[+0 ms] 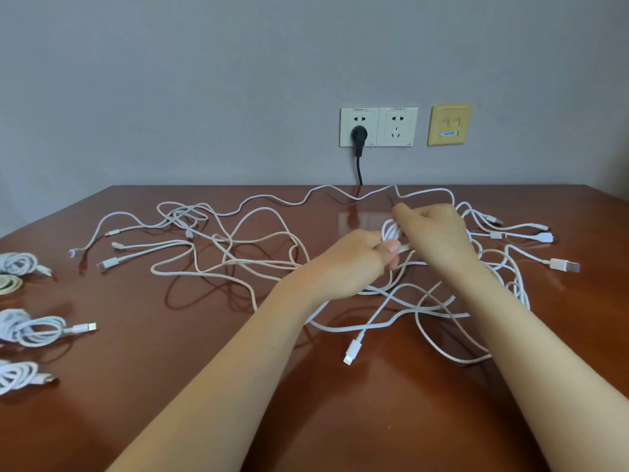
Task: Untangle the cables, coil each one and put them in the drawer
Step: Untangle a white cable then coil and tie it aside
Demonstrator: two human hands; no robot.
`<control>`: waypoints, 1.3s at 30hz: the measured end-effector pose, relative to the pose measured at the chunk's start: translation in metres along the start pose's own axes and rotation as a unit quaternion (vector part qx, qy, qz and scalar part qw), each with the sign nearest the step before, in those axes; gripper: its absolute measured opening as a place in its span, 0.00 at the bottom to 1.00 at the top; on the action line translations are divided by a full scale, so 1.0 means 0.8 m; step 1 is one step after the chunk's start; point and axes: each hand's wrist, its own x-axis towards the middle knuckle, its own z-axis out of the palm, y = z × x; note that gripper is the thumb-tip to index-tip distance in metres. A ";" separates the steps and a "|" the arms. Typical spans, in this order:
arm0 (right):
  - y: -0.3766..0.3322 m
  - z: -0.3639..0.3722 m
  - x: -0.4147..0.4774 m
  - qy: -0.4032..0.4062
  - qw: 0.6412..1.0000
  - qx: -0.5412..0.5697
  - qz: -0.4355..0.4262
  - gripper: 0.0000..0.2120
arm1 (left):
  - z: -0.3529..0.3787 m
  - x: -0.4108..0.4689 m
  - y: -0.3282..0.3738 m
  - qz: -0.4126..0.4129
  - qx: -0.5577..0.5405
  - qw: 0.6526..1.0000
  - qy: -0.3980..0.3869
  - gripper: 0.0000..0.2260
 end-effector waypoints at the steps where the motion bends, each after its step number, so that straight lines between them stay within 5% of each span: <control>1: -0.001 -0.004 0.001 -0.026 0.999 0.021 0.010 0.19 | -0.002 0.000 -0.002 -0.004 -0.033 0.999 -0.017 0.16; 4: -0.002 -0.021 0.002 -0.130 0.977 0.159 0.064 0.12 | -0.002 -0.004 -0.003 -0.031 -0.125 0.984 -0.126 0.16; 7: 0.004 -0.028 0.004 -0.262 0.912 0.306 0.079 0.13 | 0.000 -0.009 0.000 -0.022 -0.185 0.963 -0.192 0.15; 12: 0.014 -0.015 0.008 -0.265 0.919 0.283 0.070 0.24 | -0.018 -0.007 -0.003 0.020 -0.256 0.957 -0.131 0.14; 15: 0.009 -0.015 0.007 -0.245 0.918 0.307 0.056 0.14 | -0.030 -0.002 -0.009 0.021 -0.258 0.965 -0.048 0.15; 20: -0.006 -0.012 -0.007 -0.190 0.959 0.210 -0.029 0.09 | -0.033 0.009 -0.012 0.017 -0.223 0.972 0.076 0.15; 24: -0.007 0.004 -0.011 -0.105 0.983 0.082 -0.124 0.11 | -0.030 0.017 -0.018 0.030 -0.087 0.979 0.184 0.11; 28: -0.004 0.016 -0.024 -0.087 0.962 -0.135 -0.220 0.10 | -0.030 0.018 -0.024 0.000 -0.077 0.968 0.241 0.03; 35: -0.016 0.014 -0.033 -0.011 0.873 -0.278 -0.400 0.07 | -0.033 0.012 -0.023 -0.008 0.012 0.976 0.218 0.04; 39: -0.009 0.011 -0.029 0.028 0.891 -0.262 -0.370 0.08 | -0.023 0.010 -0.020 0.002 0.034 0.988 0.150 0.04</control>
